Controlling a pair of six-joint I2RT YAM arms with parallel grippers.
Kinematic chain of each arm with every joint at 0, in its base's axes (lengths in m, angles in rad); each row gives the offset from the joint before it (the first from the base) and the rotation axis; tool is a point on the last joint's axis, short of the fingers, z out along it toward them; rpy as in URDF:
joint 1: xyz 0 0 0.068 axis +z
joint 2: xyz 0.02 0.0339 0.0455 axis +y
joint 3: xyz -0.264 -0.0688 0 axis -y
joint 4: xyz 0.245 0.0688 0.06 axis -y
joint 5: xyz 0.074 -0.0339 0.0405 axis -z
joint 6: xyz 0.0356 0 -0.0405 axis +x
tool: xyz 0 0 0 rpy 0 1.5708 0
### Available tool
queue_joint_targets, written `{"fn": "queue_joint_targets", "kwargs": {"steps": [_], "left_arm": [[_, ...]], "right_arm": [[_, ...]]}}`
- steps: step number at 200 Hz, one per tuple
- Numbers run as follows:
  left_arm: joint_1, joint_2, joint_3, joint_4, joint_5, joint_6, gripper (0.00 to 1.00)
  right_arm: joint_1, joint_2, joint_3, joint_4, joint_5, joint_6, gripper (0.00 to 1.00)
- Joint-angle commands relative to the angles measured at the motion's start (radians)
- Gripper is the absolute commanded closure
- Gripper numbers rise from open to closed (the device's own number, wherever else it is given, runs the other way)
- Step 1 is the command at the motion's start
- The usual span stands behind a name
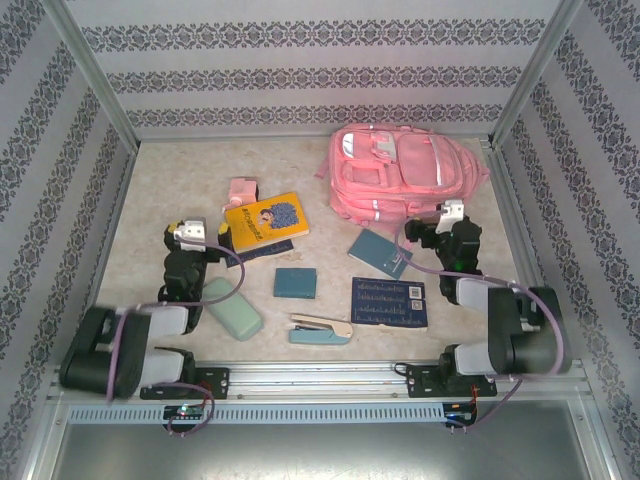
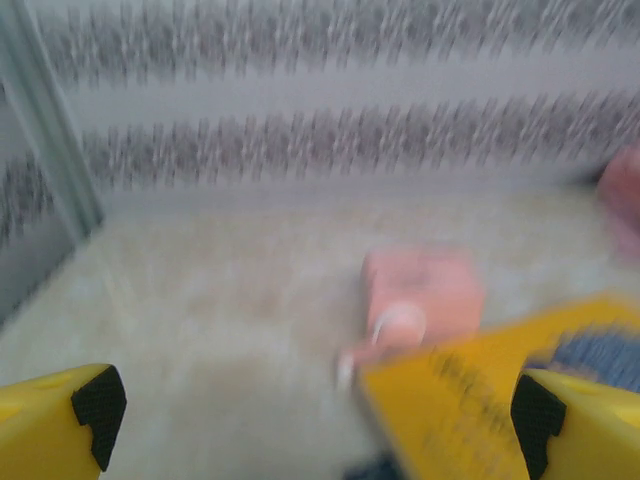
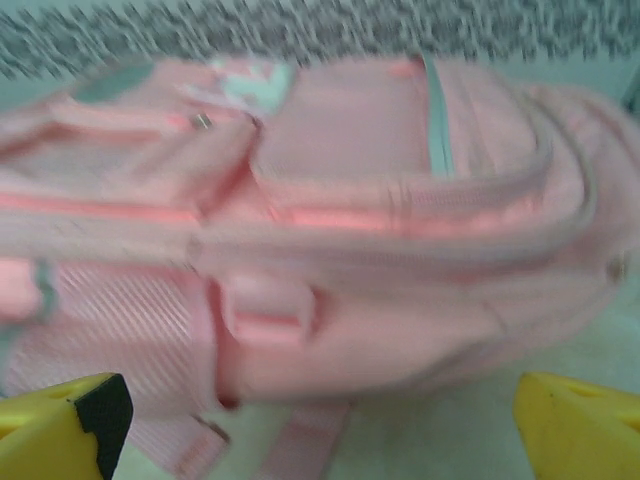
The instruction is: Pack books, pencil case, and school supplies into a backpack
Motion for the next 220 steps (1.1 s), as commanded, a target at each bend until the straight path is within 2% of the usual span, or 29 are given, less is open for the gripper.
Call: {"fn": "queue_joint_targets", "kwargs": {"steps": [1, 10, 25, 37, 55, 67, 74, 80, 89, 94, 103, 107, 114, 121, 134, 143, 151, 166, 174, 183, 191, 197, 207, 220], "left_arm": [[-0.062, -0.191, 0.257, -0.474, -0.038, -0.003, 0.0], [-0.094, -0.203, 0.342, -0.561, -0.01, 0.008, 0.0], [-0.18, -0.199, 0.483, -0.714, 0.02, 0.043, 0.0], [-0.256, -0.154, 0.604, -0.87, -0.073, 0.05, 0.0], [-0.302, -0.121, 0.734, -1.037, -0.134, -0.086, 0.0], [-0.303, -0.108, 0.796, -1.162, -0.161, -0.256, 0.0], [-0.303, -0.097, 0.839, -1.247, -0.121, -0.293, 0.0], [-0.302, -0.085, 0.867, -1.288, -0.059, -0.266, 0.0], [-0.304, -0.064, 0.896, -1.315, 0.003, -0.265, 0.0], [-0.303, -0.057, 0.899, -1.308, 0.029, -0.271, 0.0], [-0.302, -0.05, 0.886, -1.27, 0.067, -0.328, 0.0], [-0.297, -0.049, 0.875, -1.251, 0.093, -0.365, 0.0], [-0.286, -0.044, 0.861, -1.219, 0.149, -0.413, 0.0], [-0.274, -0.033, 0.866, -1.223, 0.196, -0.461, 0.0], [-0.241, 0.009, 0.892, -1.249, 0.304, -0.56, 0.0], [-0.219, 0.039, 0.904, -1.258, 0.39, -0.616, 0.0], [-0.205, 0.059, 0.901, -1.243, 0.44, -0.642, 0.0], [-0.196, 0.073, 0.878, -1.217, 0.456, -0.659, 0.0], [-0.194, 0.084, 0.884, -1.24, 0.443, -0.639, 0.0], [-0.195, 0.104, 0.897, -1.28, 0.436, -0.611, 0.0], [-0.193, 0.122, 0.908, -1.313, 0.43, -0.593, 0.0], [-0.189, 0.135, 0.913, -1.326, 0.437, -0.588, 0.0], [-0.189, 0.15, 0.914, -1.331, 0.447, -0.592, 0.0], [-0.187, 0.171, 0.912, -1.329, 0.47, -0.608, 0.0]], "right_arm": [[0.063, -0.129, 0.027, 0.016, 0.09, 0.065, 0.02], [0.093, -0.17, 0.049, -0.009, 0.118, 0.094, 0.02], [0.16, -0.208, 0.132, -0.157, 0.113, 0.083, 0.02], [0.275, -0.225, 0.216, -0.266, 0.177, 0.037, 0.02], [0.418, -0.222, 0.352, -0.435, 0.349, 0.026, 0.02], [0.473, -0.217, 0.464, -0.585, 0.408, 0.063, 0.02], [0.478, -0.219, 0.532, -0.713, 0.395, 0.124, 0.02], [0.463, -0.224, 0.58, -0.811, 0.324, 0.171, 0.02], [0.44, -0.234, 0.601, -0.853, 0.215, 0.197, 0.02], [0.416, -0.241, 0.598, -0.837, 0.127, 0.225, 0.02], [0.332, -0.24, 0.571, -0.74, -0.116, 0.309, 0.02], [0.302, -0.231, 0.57, -0.717, -0.158, 0.363, 0.02], [0.226, -0.184, 0.595, -0.681, -0.306, 0.48, 0.02], [0.187, -0.136, 0.631, -0.681, -0.363, 0.564, 0.02], [0.172, -0.087, 0.665, -0.728, -0.303, 0.58, 0.02], [0.178, -0.064, 0.698, -0.784, -0.221, 0.535, 0.02], [0.189, -0.029, 0.764, -0.911, -0.107, 0.488, 0.02], [0.209, 0.087, 0.976, -1.272, 0.236, 0.421, 0.02], [0.207, 0.119, 1.018, -1.328, 0.266, 0.378, 0.02], [0.197, 0.115, 1.001, -1.305, 0.317, 0.381, 0.02], [0.179, 0.088, 0.946, -1.25, 0.316, 0.406, 0.02], [0.13, 0.051, 0.87, -1.144, 0.204, 0.42, 0.02], [0.051, 0.029, 0.799, -1.033, 0.09, 0.484, 0.02], [-0.026, 0.101, 0.888, -1.131, 0.055, 0.527, 0.02]]}}
